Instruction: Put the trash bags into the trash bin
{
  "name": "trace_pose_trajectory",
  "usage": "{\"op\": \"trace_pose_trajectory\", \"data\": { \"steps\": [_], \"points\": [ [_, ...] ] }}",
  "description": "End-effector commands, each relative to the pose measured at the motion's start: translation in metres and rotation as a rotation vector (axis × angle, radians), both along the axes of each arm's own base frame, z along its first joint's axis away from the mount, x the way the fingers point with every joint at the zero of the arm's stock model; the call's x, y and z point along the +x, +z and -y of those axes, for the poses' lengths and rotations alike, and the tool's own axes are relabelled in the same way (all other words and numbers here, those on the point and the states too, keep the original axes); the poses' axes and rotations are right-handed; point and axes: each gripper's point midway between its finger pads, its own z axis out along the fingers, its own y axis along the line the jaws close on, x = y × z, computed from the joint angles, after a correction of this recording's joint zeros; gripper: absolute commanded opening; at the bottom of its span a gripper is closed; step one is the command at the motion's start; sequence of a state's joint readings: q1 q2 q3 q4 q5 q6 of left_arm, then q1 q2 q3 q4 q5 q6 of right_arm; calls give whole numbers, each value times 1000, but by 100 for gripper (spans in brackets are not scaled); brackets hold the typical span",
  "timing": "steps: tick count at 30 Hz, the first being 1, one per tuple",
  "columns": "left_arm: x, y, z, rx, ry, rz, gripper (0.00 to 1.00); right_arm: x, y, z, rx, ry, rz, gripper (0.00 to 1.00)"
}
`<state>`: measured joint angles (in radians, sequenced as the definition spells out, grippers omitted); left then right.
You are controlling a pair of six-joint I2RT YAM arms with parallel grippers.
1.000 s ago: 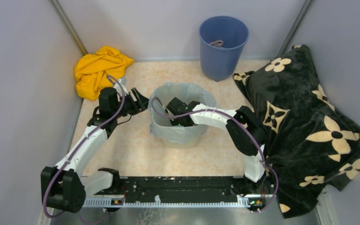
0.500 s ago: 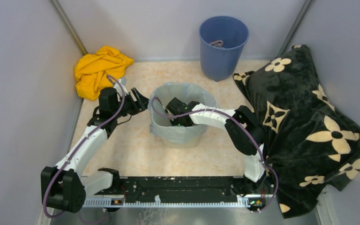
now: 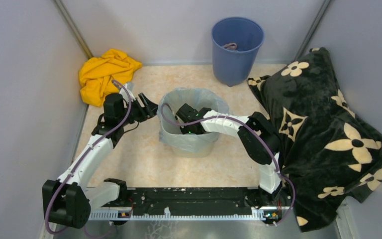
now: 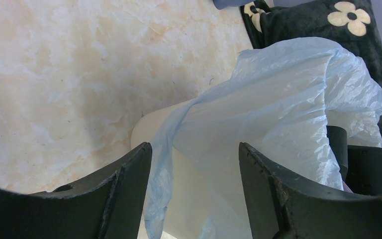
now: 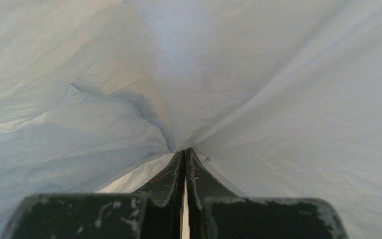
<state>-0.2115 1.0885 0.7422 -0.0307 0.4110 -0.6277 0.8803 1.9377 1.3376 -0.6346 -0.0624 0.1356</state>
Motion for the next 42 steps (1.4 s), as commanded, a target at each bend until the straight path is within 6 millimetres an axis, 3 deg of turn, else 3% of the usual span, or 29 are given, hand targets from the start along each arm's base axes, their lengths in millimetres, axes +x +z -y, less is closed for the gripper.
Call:
{"op": "trace_pose_trajectory", "data": {
  "steps": [1, 24, 36, 42],
  "points": [
    [0, 11, -2, 2, 5, 34, 71, -9, -29, 13, -72, -9, -66, 0],
    [2, 6, 0, -7, 1, 18, 71, 10, 35, 5, 8, -39, 71, 0],
    [1, 5, 0, -11, 0, 15, 71, 24, 69, 0, 51, -69, 153, 15],
    [1, 8, 0, -13, 0, 20, 71, 22, 71, -2, 61, -64, 142, 19]
  ]
}}
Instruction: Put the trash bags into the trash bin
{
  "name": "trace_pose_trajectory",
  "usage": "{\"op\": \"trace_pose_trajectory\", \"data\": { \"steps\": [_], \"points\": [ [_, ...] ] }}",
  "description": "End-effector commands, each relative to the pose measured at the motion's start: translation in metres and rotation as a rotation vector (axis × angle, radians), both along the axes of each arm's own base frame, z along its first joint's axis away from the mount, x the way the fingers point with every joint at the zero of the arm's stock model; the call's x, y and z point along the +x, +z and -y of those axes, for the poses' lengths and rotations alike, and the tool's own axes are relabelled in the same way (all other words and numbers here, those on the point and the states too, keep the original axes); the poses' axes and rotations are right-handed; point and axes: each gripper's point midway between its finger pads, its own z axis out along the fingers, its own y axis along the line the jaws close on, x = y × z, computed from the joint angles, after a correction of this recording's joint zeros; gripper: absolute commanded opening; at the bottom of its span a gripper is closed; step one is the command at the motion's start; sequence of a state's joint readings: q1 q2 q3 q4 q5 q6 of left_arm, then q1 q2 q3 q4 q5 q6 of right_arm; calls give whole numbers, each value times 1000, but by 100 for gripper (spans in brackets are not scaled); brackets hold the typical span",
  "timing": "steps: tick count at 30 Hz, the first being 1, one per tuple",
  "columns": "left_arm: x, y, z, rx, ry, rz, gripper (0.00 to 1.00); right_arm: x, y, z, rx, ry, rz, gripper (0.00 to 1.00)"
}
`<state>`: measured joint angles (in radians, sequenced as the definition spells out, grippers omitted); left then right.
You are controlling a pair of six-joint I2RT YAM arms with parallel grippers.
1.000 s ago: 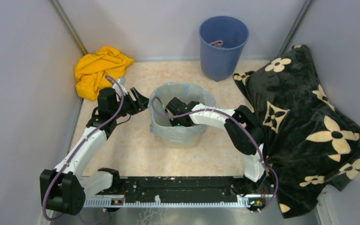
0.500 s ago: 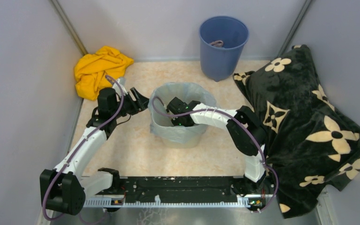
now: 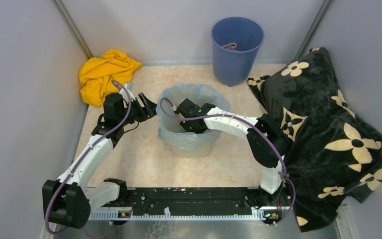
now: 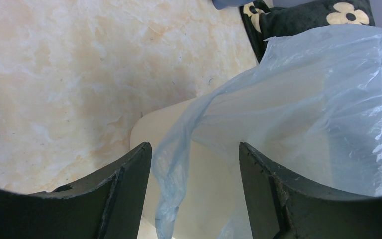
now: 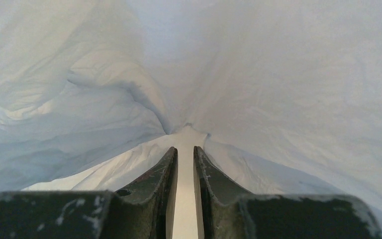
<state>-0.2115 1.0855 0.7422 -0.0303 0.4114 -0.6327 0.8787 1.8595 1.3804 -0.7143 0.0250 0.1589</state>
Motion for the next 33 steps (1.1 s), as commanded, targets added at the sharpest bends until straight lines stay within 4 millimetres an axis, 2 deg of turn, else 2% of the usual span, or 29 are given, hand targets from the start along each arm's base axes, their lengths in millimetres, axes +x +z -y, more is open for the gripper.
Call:
{"op": "trace_pose_trajectory", "data": {
  "steps": [1, 4, 8, 13, 21, 28, 33],
  "points": [
    [1, 6, 0, -9, -2, 19, 71, 9, 31, -11, 69, -4, 52, 19],
    [1, 6, 1, -9, -3, 18, 71, 8, 27, -9, 56, -7, 43, 20],
    [2, 6, 1, -8, -4, 18, 71, 10, 33, -14, 93, -8, 61, 20],
    [3, 7, 1, -5, -5, 23, 71, 8, 31, -15, 84, 2, 42, 21],
    [4, 7, 1, -4, -5, 20, 71, 24, 73, -14, 166, -38, 191, 22],
    [5, 8, 1, -3, -6, 21, 71, 26, 85, -16, 198, -43, 215, 22],
    [4, 6, 1, -1, -5, 17, 71, 29, 110, -18, 260, -53, 272, 22]
  ]
}}
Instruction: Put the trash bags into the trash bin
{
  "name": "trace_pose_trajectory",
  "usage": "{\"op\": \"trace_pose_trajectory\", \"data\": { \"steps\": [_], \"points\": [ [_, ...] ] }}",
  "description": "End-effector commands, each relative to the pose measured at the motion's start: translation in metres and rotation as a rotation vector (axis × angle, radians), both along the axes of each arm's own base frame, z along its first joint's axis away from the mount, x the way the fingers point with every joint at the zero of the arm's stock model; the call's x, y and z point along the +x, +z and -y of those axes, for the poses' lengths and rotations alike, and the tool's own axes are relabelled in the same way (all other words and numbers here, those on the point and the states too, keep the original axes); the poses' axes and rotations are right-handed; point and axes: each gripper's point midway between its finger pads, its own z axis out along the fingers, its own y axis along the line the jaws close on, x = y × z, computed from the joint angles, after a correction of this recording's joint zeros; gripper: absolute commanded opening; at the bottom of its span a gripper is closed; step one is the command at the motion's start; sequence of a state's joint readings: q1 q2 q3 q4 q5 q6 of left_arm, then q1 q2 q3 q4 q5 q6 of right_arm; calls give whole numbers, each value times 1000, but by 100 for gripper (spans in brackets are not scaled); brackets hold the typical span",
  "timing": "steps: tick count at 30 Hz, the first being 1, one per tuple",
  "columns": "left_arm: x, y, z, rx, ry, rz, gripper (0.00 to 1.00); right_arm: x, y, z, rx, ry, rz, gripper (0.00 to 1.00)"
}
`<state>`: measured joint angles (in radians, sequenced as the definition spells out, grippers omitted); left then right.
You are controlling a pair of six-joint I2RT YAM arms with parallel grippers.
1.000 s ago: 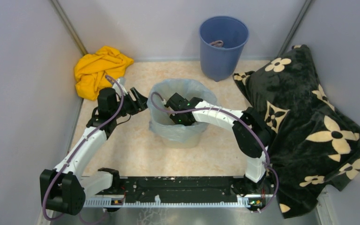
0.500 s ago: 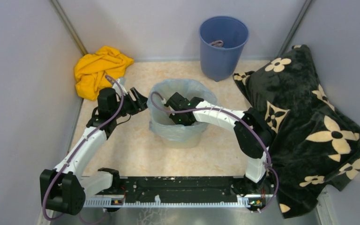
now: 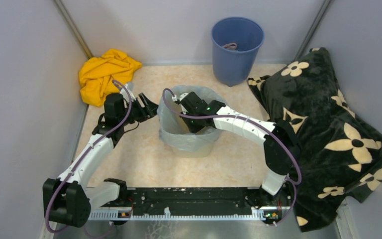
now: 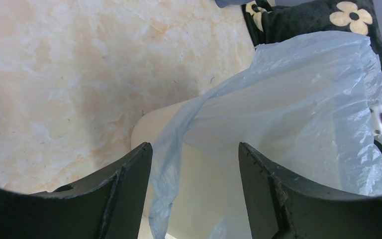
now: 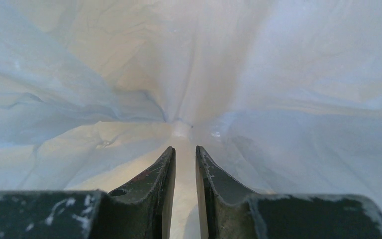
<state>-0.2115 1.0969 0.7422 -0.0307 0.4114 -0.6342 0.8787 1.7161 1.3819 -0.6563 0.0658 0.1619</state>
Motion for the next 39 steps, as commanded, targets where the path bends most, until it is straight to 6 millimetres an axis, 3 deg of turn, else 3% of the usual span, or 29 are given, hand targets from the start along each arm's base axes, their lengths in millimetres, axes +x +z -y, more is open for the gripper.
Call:
{"op": "trace_pose_trajectory", "data": {
  "steps": [1, 10, 13, 16, 28, 39],
  "points": [
    [3, 9, 0, -1, -4, 27, 71, 13, 59, -9, 146, -31, 132, 22],
    [3, 3, 0, 1, -4, 13, 77, 20, 159, 17, 304, -122, 378, 25],
    [4, 1, -1, 7, 0, 13, 78, 19, 193, 40, 364, -202, 471, 29],
    [4, 1, -3, 19, 9, 17, 78, 16, 214, 67, 402, -285, 529, 34],
    [4, 7, -4, 21, 14, 27, 78, 3, 209, 159, 386, -550, 566, 38],
    [2, 8, -4, 21, 14, 31, 78, 4, 169, 151, 359, -557, 477, 38]
  ]
}}
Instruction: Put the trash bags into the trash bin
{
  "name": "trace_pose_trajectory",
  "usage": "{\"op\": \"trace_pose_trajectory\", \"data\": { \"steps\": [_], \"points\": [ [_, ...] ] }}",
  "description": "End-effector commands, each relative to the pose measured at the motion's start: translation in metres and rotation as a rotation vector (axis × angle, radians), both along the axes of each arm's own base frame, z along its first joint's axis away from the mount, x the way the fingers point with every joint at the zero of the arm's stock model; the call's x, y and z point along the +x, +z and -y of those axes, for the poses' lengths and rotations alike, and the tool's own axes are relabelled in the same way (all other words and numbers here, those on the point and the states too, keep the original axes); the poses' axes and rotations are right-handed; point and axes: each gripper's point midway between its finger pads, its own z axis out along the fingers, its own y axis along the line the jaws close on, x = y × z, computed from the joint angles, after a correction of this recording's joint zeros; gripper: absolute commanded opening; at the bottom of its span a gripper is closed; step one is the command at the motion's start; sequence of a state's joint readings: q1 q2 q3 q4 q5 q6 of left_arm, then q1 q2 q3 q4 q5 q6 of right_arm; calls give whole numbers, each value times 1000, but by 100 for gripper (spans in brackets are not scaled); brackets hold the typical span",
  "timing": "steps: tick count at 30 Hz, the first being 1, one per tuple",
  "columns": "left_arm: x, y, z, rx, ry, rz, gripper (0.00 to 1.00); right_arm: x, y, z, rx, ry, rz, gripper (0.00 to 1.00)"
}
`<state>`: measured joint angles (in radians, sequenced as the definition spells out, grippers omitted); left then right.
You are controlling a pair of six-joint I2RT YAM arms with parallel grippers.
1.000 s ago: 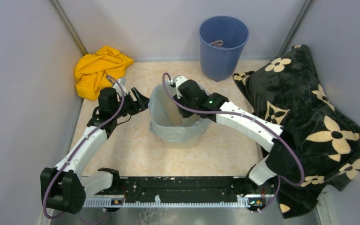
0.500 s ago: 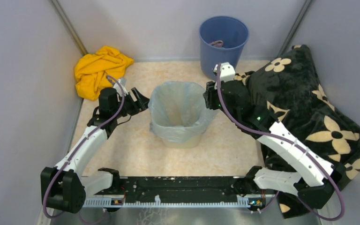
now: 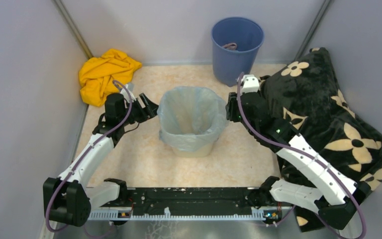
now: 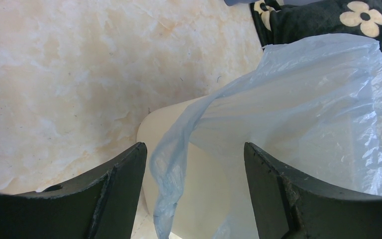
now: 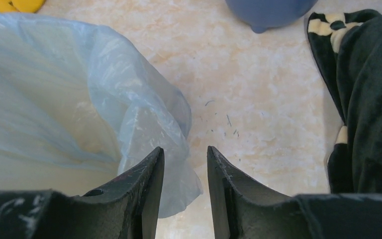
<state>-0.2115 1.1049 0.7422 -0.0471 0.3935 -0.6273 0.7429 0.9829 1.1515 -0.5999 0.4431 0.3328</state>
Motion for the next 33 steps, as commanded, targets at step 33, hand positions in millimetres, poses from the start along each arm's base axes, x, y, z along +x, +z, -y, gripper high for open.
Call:
{"op": "trace_pose_trajectory", "data": {
  "steps": [33],
  "points": [
    [1, 16, 6, -47, -29, 53, 75, 13, -47, -66, 105, 214, -87, 4]
  ]
}}
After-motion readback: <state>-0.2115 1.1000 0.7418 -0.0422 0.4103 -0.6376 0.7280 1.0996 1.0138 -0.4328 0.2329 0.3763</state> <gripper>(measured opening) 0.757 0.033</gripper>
